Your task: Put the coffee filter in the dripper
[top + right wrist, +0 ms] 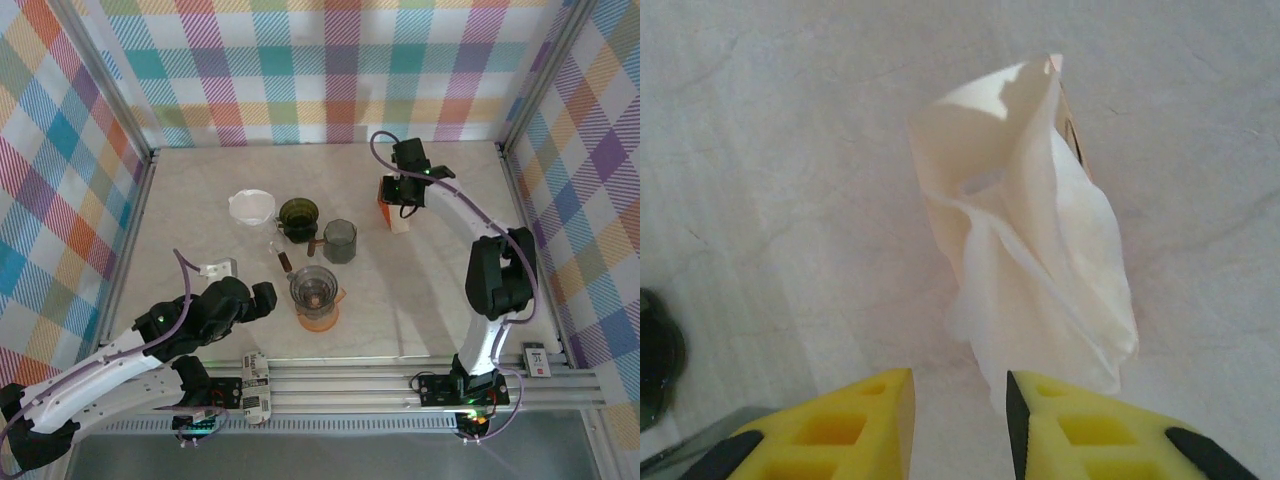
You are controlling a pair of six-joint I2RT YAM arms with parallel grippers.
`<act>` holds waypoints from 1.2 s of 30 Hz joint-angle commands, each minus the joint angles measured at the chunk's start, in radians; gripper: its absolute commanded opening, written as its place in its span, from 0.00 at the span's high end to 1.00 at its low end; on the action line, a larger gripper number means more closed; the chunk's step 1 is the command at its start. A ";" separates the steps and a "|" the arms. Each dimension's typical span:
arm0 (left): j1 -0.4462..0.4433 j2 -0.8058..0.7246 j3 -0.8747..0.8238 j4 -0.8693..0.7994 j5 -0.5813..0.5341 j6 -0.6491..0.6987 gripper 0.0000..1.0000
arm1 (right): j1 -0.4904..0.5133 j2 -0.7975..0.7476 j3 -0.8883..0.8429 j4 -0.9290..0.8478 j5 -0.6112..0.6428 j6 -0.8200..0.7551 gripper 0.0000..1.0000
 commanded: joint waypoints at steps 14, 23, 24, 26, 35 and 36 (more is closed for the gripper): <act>-0.001 0.006 -0.016 0.006 -0.039 0.029 0.00 | -0.002 0.121 0.088 -0.035 0.023 0.002 0.74; 0.003 0.000 -0.021 -0.003 -0.043 0.025 0.00 | -0.002 0.156 0.115 -0.048 0.050 -0.005 0.81; 0.003 0.000 -0.021 -0.004 -0.045 0.025 0.00 | -0.002 0.154 0.116 -0.048 0.054 -0.006 0.83; 0.004 -0.003 -0.023 -0.009 -0.046 0.020 0.00 | -0.003 0.148 0.113 -0.046 0.058 -0.009 0.85; 0.007 -0.018 -0.031 -0.007 -0.041 0.014 0.00 | -0.002 0.083 0.061 -0.016 0.036 -0.016 1.00; 0.007 -0.018 -0.031 -0.007 -0.044 0.014 0.00 | -0.002 0.073 0.052 -0.012 0.035 -0.017 1.00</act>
